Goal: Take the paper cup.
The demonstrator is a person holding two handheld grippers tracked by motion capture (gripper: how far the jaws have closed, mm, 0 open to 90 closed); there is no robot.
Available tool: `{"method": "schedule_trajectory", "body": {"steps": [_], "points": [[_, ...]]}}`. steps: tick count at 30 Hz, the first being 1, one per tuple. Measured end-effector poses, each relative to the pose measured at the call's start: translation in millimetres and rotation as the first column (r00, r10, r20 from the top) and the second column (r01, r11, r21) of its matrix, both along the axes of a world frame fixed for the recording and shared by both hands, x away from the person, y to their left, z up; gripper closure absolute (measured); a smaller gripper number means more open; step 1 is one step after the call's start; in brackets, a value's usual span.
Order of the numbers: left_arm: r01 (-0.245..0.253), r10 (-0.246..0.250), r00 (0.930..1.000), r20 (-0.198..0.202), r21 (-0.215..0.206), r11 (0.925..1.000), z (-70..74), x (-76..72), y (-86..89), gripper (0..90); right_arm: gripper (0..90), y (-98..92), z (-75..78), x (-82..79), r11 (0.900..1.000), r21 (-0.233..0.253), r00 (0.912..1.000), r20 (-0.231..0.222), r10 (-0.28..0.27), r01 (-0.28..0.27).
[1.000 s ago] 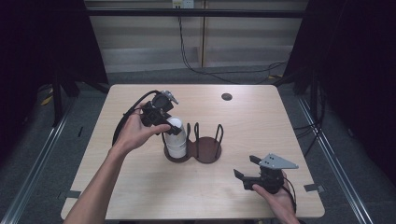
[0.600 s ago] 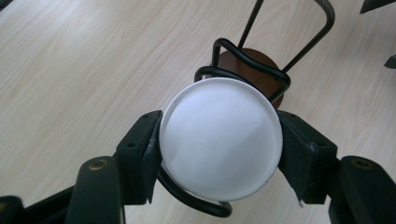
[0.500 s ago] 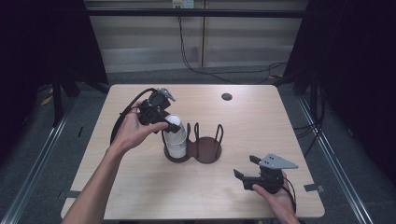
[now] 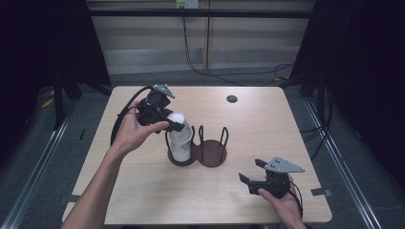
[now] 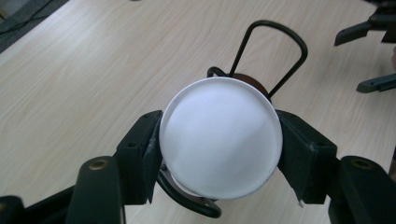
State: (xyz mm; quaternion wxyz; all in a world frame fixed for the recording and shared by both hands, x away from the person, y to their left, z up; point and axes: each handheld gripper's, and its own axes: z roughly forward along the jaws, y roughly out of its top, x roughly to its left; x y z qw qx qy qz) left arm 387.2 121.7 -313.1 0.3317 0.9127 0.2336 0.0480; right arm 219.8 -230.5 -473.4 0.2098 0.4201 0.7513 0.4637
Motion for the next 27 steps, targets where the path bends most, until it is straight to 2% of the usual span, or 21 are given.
{"method": "schedule_trajectory", "body": {"steps": [2,4,9,11,15,19,23,27], "points": [[0.008,-0.008,0.9998,0.016,0.02,0.9998,2.6,-0.2,1.6,36.8,17.8,0.0,-0.1,0.0,1.0,0.001,1.0,-0.001,0.0,0.0],[0.002,-0.002,0.9998,0.019,0.002,1.0,3.6,-1.1,2.7,36.8,17.8,0.1,-0.1,0.1,1.0,0.0,1.0,-0.002,-0.001,0.001],[0.001,-0.001,0.9993,0.038,-0.004,1.0,7.9,-3.3,7.2,36.8,17.8,0.2,-0.1,0.0,1.0,0.001,1.0,-0.003,0.0,0.0],[0.003,-0.002,0.9979,0.064,-0.009,1.0,9.6,-6.6,8.7,36.8,17.8,0.3,-0.2,0.1,1.0,0.0,1.0,-0.004,0.0,0.0],[0.0,0.002,0.9967,0.081,-0.021,0.9998,10.5,-10.7,10.2,36.8,17.8,0.7,-0.3,0.1,1.0,-0.001,1.0,-0.005,0.0,0.0],[-0.018,0.025,0.9945,0.102,-0.07,0.9974,14.5,-15.4,14.6,36.8,17.8,0.8,-0.3,-0.1,1.0,-0.001,1.0,-0.006,0.0,0.0],[-0.008,0.019,0.9937,0.111,-0.099,0.9951,18.1,-19.2,18.9,36.7,17.7,0.9,-0.5,0.2,1.0,-0.002,1.0,-0.008,-0.001,0.001],[0.002,0.016,0.9934,0.113,-0.154,0.9881,20.8,-22.7,23.0,36.7,17.7,1.2,-0.6,0.5,1.0,-0.003,1.0,-0.006,0.001,-0.001]]}}
